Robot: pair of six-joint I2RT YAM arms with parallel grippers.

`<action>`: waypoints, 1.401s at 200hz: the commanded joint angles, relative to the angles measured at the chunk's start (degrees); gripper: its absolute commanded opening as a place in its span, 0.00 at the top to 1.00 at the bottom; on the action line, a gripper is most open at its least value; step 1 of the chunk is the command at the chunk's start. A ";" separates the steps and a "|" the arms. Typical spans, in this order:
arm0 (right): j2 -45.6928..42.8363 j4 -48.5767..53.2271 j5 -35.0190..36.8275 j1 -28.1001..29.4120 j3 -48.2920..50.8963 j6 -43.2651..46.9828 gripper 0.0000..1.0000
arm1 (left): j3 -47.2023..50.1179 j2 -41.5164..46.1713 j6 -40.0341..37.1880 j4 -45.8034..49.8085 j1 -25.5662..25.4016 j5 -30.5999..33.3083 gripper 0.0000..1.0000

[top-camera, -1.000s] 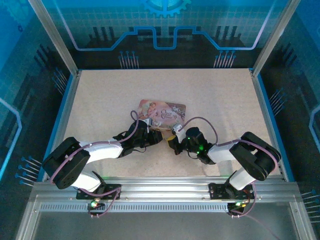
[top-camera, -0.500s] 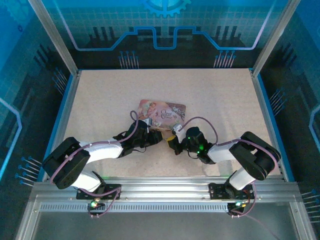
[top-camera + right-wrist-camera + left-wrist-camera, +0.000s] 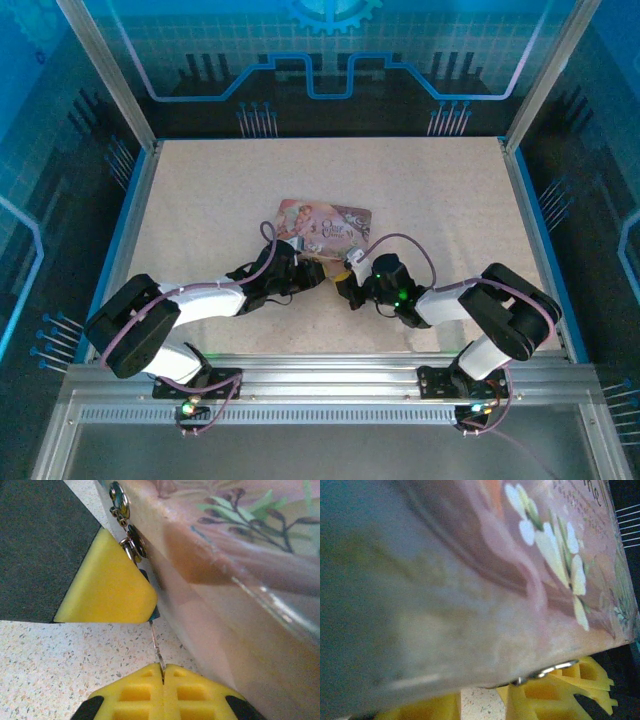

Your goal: Unlock a padlock with a key

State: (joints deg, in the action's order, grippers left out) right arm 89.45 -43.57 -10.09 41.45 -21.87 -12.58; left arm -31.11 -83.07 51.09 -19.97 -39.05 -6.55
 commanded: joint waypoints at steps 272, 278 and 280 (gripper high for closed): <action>-0.25 -3.97 -2.38 -0.50 0.70 0.18 0.97 | -1.93 0.35 0.79 -2.97 0.03 -2.70 0.82; -0.14 -3.95 -2.39 -0.55 0.45 0.19 0.97 | -1.93 0.30 0.81 -2.97 0.02 -2.80 0.82; -0.08 -3.97 -2.39 -0.55 0.43 0.19 0.97 | -1.93 0.28 0.82 -2.97 0.02 -2.84 0.82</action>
State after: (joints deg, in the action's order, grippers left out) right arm 89.43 -44.69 -11.16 41.45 -21.04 -12.58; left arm -31.16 -83.07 51.11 -19.97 -39.05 -6.76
